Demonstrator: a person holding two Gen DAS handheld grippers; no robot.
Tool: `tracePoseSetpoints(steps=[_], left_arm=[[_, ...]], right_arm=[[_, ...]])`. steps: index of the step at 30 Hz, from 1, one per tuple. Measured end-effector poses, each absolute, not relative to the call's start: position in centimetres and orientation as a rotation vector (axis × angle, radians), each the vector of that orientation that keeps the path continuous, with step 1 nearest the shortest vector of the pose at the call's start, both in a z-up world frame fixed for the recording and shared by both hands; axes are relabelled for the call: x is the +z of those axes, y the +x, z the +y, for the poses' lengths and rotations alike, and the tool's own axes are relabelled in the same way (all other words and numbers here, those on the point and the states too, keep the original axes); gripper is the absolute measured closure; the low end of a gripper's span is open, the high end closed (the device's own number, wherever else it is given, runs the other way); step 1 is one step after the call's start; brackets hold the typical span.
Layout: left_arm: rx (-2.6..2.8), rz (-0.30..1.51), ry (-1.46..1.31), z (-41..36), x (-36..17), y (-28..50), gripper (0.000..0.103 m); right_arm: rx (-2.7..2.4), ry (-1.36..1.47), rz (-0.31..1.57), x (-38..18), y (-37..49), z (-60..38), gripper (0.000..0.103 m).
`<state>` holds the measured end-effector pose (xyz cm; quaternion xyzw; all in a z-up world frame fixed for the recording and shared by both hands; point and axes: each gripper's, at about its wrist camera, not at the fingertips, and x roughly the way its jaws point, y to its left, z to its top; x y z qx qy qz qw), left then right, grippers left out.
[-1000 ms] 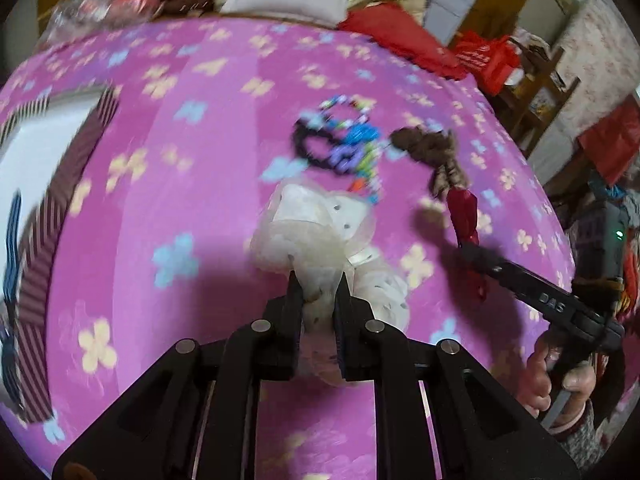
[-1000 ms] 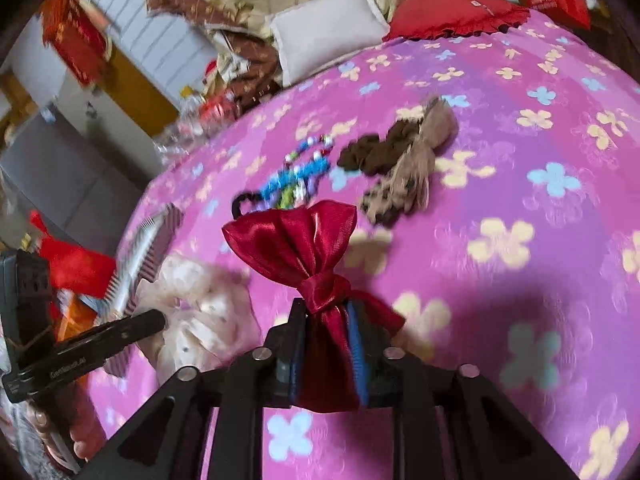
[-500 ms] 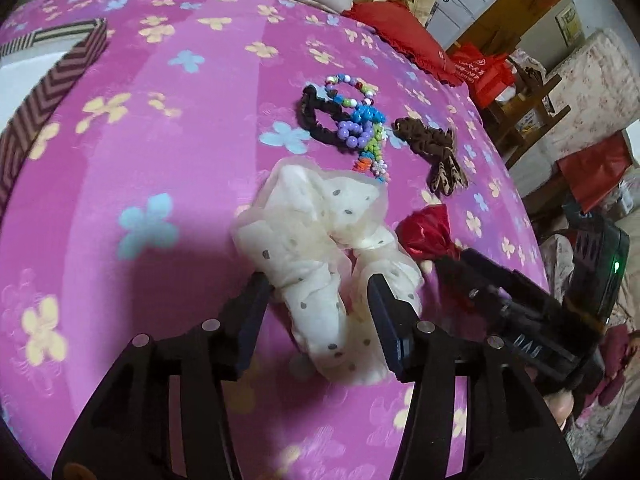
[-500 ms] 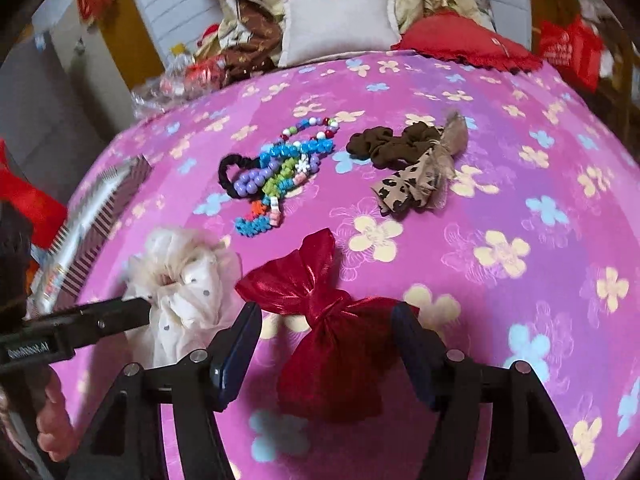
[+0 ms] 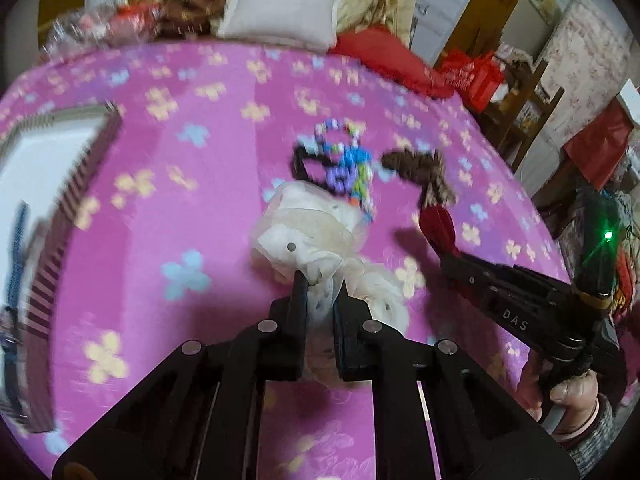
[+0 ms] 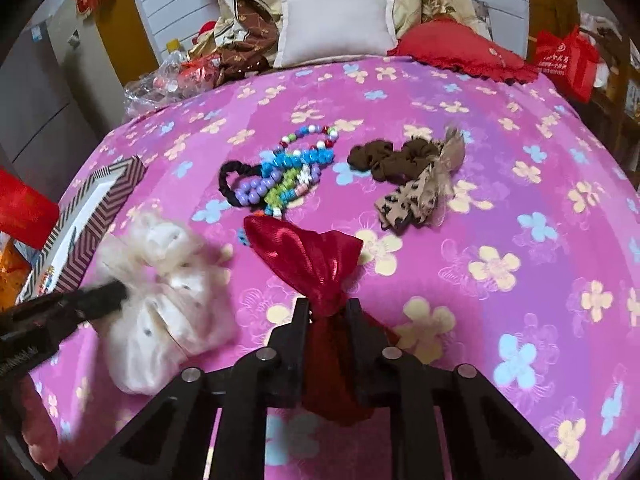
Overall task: Organize jewelry
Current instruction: 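Carry scrunchie and bow to the white tray and release them with both tools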
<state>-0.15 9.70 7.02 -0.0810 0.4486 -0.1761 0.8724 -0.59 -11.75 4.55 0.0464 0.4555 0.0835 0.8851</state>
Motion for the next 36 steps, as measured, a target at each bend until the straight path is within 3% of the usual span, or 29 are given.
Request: tracePoseSetpoints(steps=[11,22,36], left_arm=[[-0.206,0.806,-0.289,23.0,11.6,0.5,0.093],[0.110,0.826,-0.605,41.5,7.7,2.2,0.094],[0.304,0.891,-0.594,45.6,4.3,1.9,0.091]], right_arm=[[0.281,0.024,0.891,10.7,-1.3,-2.4,0.087],[0.528,-0.106,0.948,11.0,2.1,16.5,0.087],[0.584,-0.205,1.075,5.6,9.1,32.4,0.087]])
